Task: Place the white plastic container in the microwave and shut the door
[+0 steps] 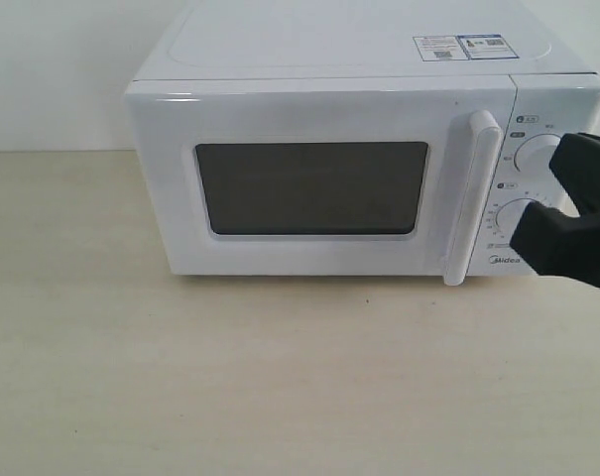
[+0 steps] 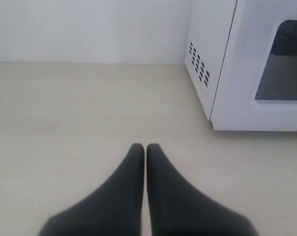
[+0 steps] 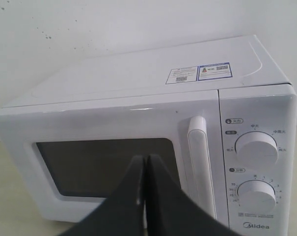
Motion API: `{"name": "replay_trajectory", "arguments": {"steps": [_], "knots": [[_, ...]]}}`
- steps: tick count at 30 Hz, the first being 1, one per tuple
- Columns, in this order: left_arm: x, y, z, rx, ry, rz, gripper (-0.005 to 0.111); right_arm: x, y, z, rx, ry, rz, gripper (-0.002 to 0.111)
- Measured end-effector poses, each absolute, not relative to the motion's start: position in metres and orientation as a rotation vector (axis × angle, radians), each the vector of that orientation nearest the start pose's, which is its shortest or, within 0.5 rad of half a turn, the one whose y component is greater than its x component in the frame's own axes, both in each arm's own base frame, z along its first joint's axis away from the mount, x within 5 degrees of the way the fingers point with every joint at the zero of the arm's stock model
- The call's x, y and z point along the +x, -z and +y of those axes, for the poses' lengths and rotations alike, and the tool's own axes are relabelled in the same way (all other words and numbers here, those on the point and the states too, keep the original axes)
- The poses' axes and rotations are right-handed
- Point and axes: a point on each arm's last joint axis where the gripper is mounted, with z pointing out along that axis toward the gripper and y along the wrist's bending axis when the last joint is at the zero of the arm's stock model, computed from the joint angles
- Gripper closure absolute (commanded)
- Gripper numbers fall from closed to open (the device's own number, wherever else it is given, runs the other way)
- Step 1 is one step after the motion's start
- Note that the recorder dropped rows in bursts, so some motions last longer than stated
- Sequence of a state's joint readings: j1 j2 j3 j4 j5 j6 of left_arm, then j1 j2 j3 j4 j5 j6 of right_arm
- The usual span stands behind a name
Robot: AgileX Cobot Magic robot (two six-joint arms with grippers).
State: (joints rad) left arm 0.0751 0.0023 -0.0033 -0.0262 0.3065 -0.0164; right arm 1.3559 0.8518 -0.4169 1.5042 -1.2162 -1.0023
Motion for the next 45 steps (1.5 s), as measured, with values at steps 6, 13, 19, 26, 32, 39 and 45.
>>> {"name": "replay_trajectory", "arguments": {"steps": [6,13,19,26,32,39,45], "knots": [[0.054,-0.186,0.003,-0.098,-0.017,1.786,0.103,0.109,-0.291,0.094,0.087,-0.286,1.641,0.108],[0.054,-0.186,0.003,-0.097,-0.019,1.786,0.103,0.118,-0.302,0.062,0.138,-0.493,1.679,0.108],[0.054,-0.186,0.003,-0.097,-0.019,1.786,0.103,0.1,-0.288,0.022,0.201,-0.467,1.6,0.108],[0.054,-0.186,0.003,-0.095,-0.02,1.787,0.103,0.073,-0.256,0.002,0.263,-0.431,1.51,0.108],[0.054,-0.186,0.003,-0.093,-0.021,1.787,0.103,0.05,-0.249,-0.012,0.36,-0.355,1.342,0.108],[0.054,-0.186,0.003,-0.093,-0.021,1.787,0.103,0.049,-0.248,-0.007,0.359,-0.304,1.34,0.108],[0.054,-0.186,0.003,-0.093,-0.021,1.787,0.103,0.049,-0.248,0.003,0.357,-0.477,1.355,0.108]]}}
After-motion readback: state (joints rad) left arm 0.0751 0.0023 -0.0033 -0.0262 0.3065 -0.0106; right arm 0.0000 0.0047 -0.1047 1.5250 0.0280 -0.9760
